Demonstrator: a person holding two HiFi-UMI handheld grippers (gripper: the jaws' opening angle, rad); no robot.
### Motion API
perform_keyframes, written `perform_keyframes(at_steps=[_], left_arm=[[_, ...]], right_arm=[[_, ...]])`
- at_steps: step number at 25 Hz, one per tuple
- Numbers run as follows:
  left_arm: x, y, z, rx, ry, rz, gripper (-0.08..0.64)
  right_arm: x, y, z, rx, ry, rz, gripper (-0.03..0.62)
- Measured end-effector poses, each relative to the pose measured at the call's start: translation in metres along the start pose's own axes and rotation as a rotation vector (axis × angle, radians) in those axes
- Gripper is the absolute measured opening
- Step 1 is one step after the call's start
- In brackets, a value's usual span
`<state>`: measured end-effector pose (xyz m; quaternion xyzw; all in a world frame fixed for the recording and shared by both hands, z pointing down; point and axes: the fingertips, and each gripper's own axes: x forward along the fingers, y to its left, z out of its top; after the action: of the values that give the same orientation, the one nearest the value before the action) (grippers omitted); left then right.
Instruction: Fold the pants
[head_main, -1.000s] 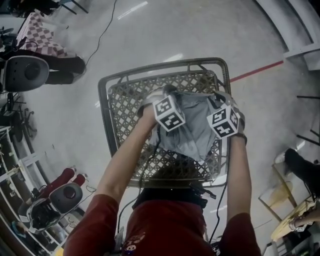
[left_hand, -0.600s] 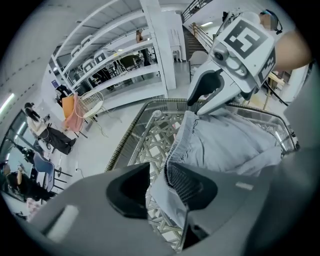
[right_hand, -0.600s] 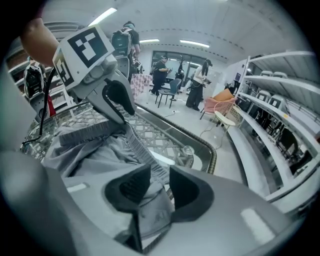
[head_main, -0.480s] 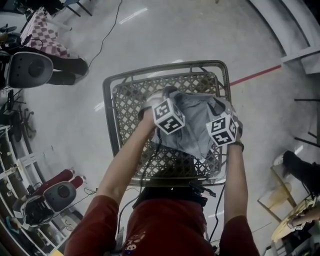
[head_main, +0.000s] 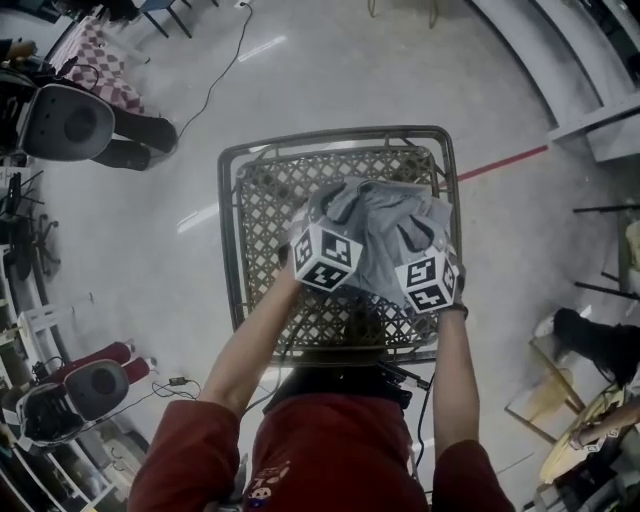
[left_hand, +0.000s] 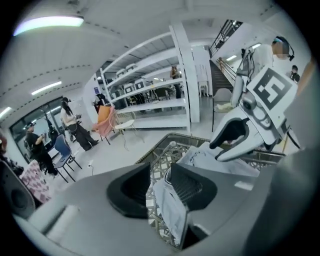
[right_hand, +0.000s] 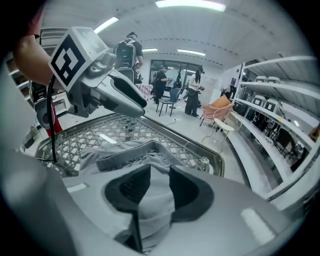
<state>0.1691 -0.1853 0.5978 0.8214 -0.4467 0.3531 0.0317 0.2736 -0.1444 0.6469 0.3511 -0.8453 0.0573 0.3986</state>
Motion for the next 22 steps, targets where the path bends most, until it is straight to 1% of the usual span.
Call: perform_keyframes(at_steps=[5,7,9,11,12,14,18,19,20,22], left_arm=[[-0.064,-0.005,0.005,-0.128,-0.187,0.094,0.133],[-0.091,-0.009,0.004,-0.173,-0.247,0.127,0.107],[-0.114,-0.009,0.001,-0.212,-0.297,0.165,0.056],[-0.134,-0.008,0.000,-0.227,-0.350,0.201,0.012],[-0.143,-0.006,0.000,-0.230,-0.373,0.214,0.008],[-0.160,-0.004,-0.004,-0.234,-0.399,0.239,0.006],[-0.184,0.002,-0.015,-0.244,-0.420,0.304,0.006],[-0.188,0.004,-0.018,-0.250,-0.420,0.319,0.006],[-0.192,0.006,-0.021,-0.257,-0.422,0.331,0.006],[-0.199,0.008,-0.027,-0.266,-0.423,0.353,0.006]], right_arm=[[-0.017,0.039,0.016,0.059,-0.053,0.007,0.123],[-0.017,0.059,0.020,0.086,-0.075,0.022,0.123],[-0.015,0.080,0.021,0.109,-0.074,0.045,0.123],[-0.010,0.099,0.021,0.122,-0.061,0.062,0.123],[-0.007,0.107,0.021,0.128,-0.055,0.065,0.123],[0.000,0.119,0.022,0.143,-0.043,0.058,0.123],[0.016,0.133,0.019,0.160,0.003,0.029,0.124],[0.020,0.137,0.018,0.160,0.019,0.024,0.156],[0.023,0.140,0.016,0.161,0.038,0.019,0.174],[0.028,0.145,0.012,0.157,0.078,0.005,0.179]])
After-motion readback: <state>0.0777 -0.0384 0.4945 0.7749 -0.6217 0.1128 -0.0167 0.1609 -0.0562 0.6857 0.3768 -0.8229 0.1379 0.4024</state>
